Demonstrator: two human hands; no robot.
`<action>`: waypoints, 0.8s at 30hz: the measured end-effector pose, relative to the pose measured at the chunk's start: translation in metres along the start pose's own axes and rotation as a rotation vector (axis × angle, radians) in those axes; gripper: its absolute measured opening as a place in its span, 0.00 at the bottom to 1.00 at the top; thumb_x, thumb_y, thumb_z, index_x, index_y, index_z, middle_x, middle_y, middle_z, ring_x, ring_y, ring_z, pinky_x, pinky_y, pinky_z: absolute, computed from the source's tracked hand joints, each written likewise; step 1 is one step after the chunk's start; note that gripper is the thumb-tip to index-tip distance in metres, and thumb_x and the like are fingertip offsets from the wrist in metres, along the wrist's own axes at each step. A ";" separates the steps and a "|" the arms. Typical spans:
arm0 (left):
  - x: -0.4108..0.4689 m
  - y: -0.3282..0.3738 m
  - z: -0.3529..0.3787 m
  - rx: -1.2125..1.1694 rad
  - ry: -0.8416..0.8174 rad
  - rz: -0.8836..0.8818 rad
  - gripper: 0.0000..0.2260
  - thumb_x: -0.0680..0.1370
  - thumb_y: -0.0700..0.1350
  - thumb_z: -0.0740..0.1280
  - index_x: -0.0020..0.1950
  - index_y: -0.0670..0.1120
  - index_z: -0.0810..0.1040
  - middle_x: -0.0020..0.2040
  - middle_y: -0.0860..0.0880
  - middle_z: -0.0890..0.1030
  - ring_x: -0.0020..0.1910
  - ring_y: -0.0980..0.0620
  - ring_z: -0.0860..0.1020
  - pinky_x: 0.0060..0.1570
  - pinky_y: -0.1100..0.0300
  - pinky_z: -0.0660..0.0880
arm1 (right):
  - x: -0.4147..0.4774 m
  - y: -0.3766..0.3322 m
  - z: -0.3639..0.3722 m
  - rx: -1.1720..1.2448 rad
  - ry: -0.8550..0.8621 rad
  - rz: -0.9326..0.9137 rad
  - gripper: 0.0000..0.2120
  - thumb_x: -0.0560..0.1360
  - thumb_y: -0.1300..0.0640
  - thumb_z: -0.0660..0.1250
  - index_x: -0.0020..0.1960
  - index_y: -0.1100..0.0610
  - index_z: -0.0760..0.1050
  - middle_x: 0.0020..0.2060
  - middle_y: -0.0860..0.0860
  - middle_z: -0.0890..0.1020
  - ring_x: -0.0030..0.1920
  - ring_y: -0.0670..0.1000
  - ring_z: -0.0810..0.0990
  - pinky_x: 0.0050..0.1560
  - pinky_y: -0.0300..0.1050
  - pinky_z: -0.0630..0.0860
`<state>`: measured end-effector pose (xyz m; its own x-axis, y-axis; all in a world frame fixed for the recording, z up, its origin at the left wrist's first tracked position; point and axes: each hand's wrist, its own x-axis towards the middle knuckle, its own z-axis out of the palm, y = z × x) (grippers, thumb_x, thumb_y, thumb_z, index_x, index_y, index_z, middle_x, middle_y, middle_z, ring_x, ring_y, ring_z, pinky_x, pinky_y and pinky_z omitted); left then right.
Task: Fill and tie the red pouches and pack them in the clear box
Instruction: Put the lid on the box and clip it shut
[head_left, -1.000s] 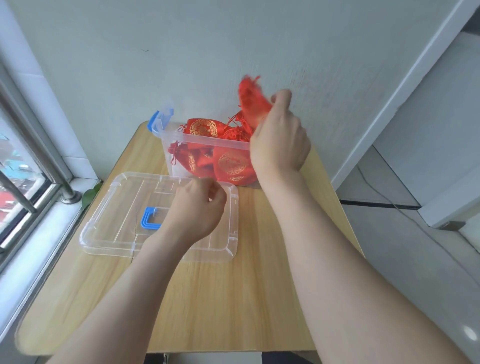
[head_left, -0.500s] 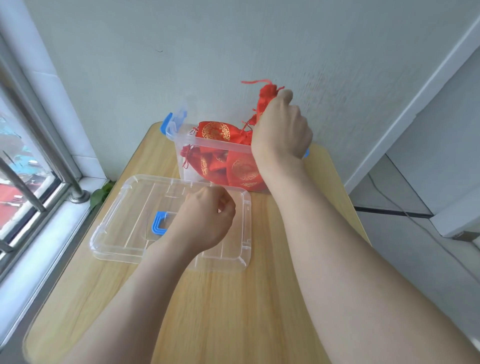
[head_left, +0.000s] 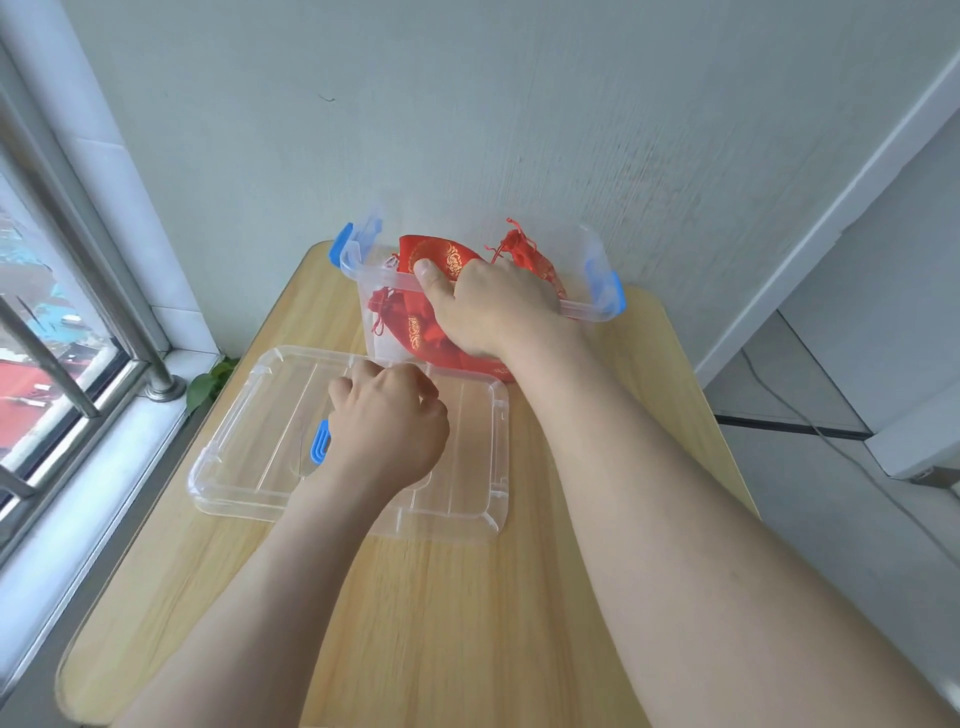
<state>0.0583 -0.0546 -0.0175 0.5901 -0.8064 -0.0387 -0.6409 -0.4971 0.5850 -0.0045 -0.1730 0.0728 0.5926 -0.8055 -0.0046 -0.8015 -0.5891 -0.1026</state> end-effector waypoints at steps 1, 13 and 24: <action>-0.002 0.000 -0.002 0.022 -0.018 -0.018 0.13 0.81 0.45 0.61 0.61 0.51 0.82 0.61 0.47 0.76 0.66 0.39 0.68 0.58 0.56 0.56 | -0.001 0.000 0.000 -0.006 -0.010 -0.009 0.37 0.87 0.35 0.42 0.67 0.60 0.78 0.69 0.62 0.79 0.72 0.64 0.74 0.70 0.63 0.68; -0.017 -0.016 -0.026 0.229 0.063 -0.252 0.11 0.80 0.47 0.61 0.59 0.42 0.69 0.69 0.36 0.68 0.67 0.32 0.69 0.67 0.41 0.65 | -0.094 -0.003 0.066 0.134 0.430 0.127 0.10 0.75 0.54 0.67 0.56 0.54 0.77 0.57 0.54 0.74 0.60 0.61 0.73 0.61 0.57 0.69; -0.014 -0.050 -0.022 0.287 -0.027 -0.487 0.26 0.80 0.57 0.62 0.70 0.41 0.63 0.74 0.29 0.62 0.75 0.28 0.60 0.75 0.28 0.54 | -0.143 0.016 0.098 0.189 0.084 0.349 0.11 0.83 0.52 0.60 0.53 0.57 0.77 0.55 0.55 0.78 0.57 0.57 0.76 0.56 0.50 0.75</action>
<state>0.0931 -0.0115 -0.0290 0.8410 -0.4679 -0.2718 -0.4075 -0.8781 0.2508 -0.0939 -0.0612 -0.0255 0.2725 -0.9621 0.0085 -0.9201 -0.2631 -0.2902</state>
